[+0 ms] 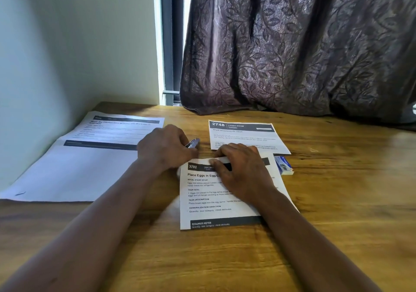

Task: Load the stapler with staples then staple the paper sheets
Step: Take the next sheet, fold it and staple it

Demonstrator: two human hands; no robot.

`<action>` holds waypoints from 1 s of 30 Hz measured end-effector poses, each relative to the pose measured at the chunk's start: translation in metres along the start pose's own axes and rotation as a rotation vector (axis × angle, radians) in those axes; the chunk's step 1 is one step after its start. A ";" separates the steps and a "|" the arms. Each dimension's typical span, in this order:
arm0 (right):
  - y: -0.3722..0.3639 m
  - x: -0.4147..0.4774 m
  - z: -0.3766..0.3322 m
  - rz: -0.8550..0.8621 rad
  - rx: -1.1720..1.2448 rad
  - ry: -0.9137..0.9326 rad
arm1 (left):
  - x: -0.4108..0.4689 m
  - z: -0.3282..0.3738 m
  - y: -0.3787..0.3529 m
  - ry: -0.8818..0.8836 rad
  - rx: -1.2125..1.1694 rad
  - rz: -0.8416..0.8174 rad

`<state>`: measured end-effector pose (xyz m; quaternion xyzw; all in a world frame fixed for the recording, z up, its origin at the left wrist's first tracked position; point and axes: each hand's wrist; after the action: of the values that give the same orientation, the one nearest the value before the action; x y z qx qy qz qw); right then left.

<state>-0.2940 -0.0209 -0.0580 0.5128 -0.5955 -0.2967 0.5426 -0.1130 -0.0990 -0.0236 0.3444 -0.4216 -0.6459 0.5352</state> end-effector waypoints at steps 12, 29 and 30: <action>0.001 -0.001 -0.002 0.045 0.041 0.015 | 0.000 -0.015 0.006 -0.118 -1.193 0.130; 0.004 -0.002 -0.003 0.028 0.016 0.032 | -0.012 -0.003 -0.007 -0.204 -1.114 -0.238; 0.004 -0.002 -0.003 0.035 0.017 0.035 | -0.011 -0.004 -0.007 -0.198 -1.132 -0.244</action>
<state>-0.2925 -0.0173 -0.0538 0.5120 -0.5973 -0.2730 0.5537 -0.1100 -0.0885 -0.0314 -0.0109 -0.0166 -0.8567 0.5154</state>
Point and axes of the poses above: each hand's wrist, its own x-axis towards the middle knuckle, its own y-axis out of the back of the hand, z = x × y, and after that the axes turned 7 degrees about -z, right-handed
